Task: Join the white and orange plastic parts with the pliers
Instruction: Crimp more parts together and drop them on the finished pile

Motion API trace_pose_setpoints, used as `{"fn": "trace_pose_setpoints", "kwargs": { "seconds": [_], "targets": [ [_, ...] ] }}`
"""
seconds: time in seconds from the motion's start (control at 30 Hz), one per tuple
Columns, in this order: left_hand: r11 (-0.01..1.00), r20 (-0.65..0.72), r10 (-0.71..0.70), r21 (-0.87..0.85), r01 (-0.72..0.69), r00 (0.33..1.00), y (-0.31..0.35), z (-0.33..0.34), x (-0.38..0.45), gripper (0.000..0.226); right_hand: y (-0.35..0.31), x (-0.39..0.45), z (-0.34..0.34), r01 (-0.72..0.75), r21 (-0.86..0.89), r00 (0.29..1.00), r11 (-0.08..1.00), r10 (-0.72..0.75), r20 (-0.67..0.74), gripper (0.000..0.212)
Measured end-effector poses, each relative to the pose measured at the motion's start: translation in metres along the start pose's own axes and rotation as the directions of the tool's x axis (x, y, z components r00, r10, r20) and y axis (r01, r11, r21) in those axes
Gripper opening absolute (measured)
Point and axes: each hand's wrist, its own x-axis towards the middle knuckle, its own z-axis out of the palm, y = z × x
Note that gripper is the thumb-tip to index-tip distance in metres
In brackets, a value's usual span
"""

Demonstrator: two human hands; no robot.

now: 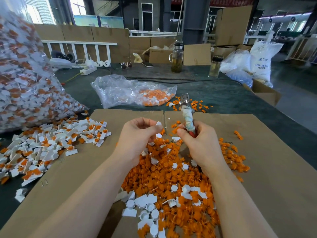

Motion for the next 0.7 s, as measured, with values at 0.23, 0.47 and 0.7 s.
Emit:
{"fn": "trace_pose_setpoints", "kwargs": {
  "seconds": [0.23,0.47,0.7],
  "targets": [
    [0.978,0.077,-0.039,-0.204,0.054,0.996,0.005,0.009,-0.008,0.010,-0.008,-0.005,0.004,0.090,0.074,0.996,0.993,-0.089,-0.015,0.013],
    [0.964,0.115,-0.047,-0.254,0.075,0.992,0.006,0.014,-0.013,0.014,-0.006,-0.004,0.007,0.122,-0.018,0.990,0.992,-0.123,-0.071,0.012],
    [0.966,0.115,0.001,-0.257,0.029,0.993,0.009,0.017,-0.017,0.009,-0.007,-0.005,0.008,0.147,-0.081,0.977,0.986,-0.157,-0.143,0.019]
  ]
}}
